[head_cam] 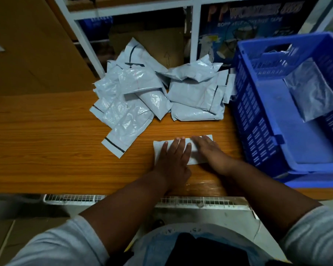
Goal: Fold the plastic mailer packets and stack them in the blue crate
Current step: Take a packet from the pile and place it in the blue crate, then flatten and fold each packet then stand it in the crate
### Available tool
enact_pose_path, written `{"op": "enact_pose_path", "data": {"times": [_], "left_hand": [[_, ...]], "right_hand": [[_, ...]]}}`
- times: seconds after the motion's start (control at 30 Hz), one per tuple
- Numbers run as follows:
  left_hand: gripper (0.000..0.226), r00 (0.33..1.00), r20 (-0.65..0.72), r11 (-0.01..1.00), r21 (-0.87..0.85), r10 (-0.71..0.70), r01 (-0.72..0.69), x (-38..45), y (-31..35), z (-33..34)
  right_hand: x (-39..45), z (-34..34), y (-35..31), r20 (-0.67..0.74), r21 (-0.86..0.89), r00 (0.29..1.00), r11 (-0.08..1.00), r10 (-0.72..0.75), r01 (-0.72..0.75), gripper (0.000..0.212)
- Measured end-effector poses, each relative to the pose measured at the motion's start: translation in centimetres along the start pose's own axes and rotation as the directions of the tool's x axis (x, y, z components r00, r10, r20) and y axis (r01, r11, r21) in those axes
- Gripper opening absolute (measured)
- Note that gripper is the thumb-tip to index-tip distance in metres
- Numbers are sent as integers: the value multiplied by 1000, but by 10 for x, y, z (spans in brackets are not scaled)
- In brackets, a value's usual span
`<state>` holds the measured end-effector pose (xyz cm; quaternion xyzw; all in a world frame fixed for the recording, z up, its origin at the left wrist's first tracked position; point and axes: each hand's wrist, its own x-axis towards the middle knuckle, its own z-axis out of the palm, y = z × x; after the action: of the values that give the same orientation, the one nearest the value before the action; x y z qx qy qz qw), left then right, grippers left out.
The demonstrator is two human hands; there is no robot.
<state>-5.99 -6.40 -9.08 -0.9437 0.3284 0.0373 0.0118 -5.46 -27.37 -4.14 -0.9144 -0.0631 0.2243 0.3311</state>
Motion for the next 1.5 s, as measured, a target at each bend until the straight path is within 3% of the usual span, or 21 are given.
{"op": "enact_pose_path", "data": {"times": [0.03, 0.07, 0.13, 0.2, 0.33, 0.43, 0.53, 0.67, 0.73, 0.83, 0.93, 1.0, 1.07, 1.17, 1.33, 1.5], "left_hand": [[88, 1000, 7, 1000, 0, 3, -3, 1, 1, 2], [88, 1000, 25, 1000, 9, -1, 1, 2, 0, 3], [90, 1000, 20, 1000, 22, -5, 4, 1, -2, 1], [88, 1000, 1, 1000, 5, 15, -15, -3, -5, -1], [83, 1000, -19, 996, -84, -8, 7, 0, -8, 5], [75, 982, -188, 980, -199, -31, -7, 1, -16, 9], [66, 971, -232, 996, -64, 49, -66, -7, -18, 16], [72, 988, -147, 999, -6, 46, -48, -14, -34, 11], [86, 994, -98, 999, -28, -45, 43, -26, -56, 15], [97, 989, -63, 989, -71, -132, 127, -47, -87, 27], [98, 990, -64, 990, -75, -122, 117, -54, -101, 27], [98, 995, -77, 996, -66, -58, 53, -49, -93, 19], [97, 994, -107, 997, -67, 37, -44, -32, -74, 7], [94, 994, -100, 975, -213, 49, -70, -5, -44, -9], [90, 997, -65, 985, -165, 31, -41, -17, -72, 2], [82, 989, -147, 996, -89, -32, 20, -64, -117, 24]], "right_hand": [[-3, -5, 2, -44, 57, 999, 998, -28, 30, 69], [-7, -5, 7, -76, -8, 995, 998, -60, 59, 76], [-16, 6, 25, -69, -338, 993, 939, -93, 65, 88], [-19, 18, 37, -41, -489, 997, 871, -60, 32, 90], [-13, 5, 28, -53, -490, 998, 872, -30, 0, 83], [-15, 5, 21, -193, -547, 954, 832, -229, 90, 83], [-13, 35, 16, -77, -582, 915, 763, -395, 280, 76], [-5, 42, 24, -106, -587, 959, 795, -264, 154, 77], [-9, 32, 38, -114, -567, 976, 819, -185, 89, 87], [-21, 20, 60, -167, -506, 979, 862, -113, 13, 94], [-29, 14, 60, -208, -456, 976, 889, -69, -34, 93], [-22, 11, 42, -205, -500, 973, 866, -106, -11, 96], [-7, 13, 19, -106, -555, 966, 820, -235, 139, 98], [14, 27, 2, 36, -554, 944, 780, -327, 291, 94], [1, 22, 31, -53, -616, 964, 768, -259, 173, 92], [-22, 24, 60, -163, -489, 981, 872, -102, 9, 95]]}}
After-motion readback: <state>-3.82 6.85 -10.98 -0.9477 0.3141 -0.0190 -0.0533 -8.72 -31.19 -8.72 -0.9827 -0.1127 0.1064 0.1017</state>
